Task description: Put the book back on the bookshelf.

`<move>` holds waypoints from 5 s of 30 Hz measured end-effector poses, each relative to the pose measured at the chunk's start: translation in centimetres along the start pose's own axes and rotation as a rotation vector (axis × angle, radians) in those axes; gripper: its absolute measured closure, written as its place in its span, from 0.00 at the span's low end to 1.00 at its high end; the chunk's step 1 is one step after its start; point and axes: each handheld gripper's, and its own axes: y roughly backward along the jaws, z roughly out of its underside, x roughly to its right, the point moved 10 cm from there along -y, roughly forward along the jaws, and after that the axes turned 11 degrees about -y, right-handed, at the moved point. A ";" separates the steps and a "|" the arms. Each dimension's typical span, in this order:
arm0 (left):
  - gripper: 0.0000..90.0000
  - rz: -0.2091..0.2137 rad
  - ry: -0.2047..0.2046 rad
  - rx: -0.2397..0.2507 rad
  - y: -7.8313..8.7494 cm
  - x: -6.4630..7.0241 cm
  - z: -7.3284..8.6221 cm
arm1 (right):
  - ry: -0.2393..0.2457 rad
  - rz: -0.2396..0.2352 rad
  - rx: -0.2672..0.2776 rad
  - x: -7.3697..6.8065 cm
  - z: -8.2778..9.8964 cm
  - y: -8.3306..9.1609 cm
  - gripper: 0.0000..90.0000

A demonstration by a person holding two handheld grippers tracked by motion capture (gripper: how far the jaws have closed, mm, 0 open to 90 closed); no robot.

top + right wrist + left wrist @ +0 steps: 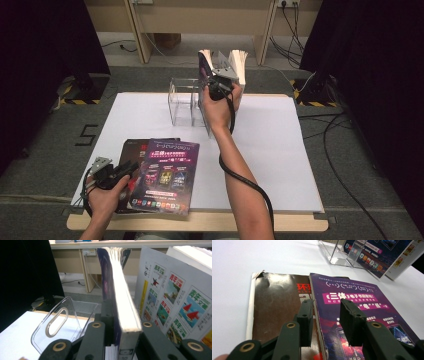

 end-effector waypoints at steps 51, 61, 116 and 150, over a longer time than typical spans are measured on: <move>0.69 0.004 -0.005 -0.001 0.0 0.2 0.0 | -0.083 0.012 -0.097 1.0 -0.9 0.6 0.92; 0.69 0.002 -0.005 -0.002 0.0 0.0 0.0 | -0.061 0.006 -0.039 0.7 -1.3 -0.2 0.92; 0.65 0.010 -0.024 -0.010 -0.2 0.7 0.1 | -0.043 -0.009 -0.055 1.4 0.4 1.6 0.77; 0.64 0.016 -0.026 -0.029 -0.3 0.9 0.4 | -0.054 -0.012 -0.086 1.9 2.4 3.2 0.74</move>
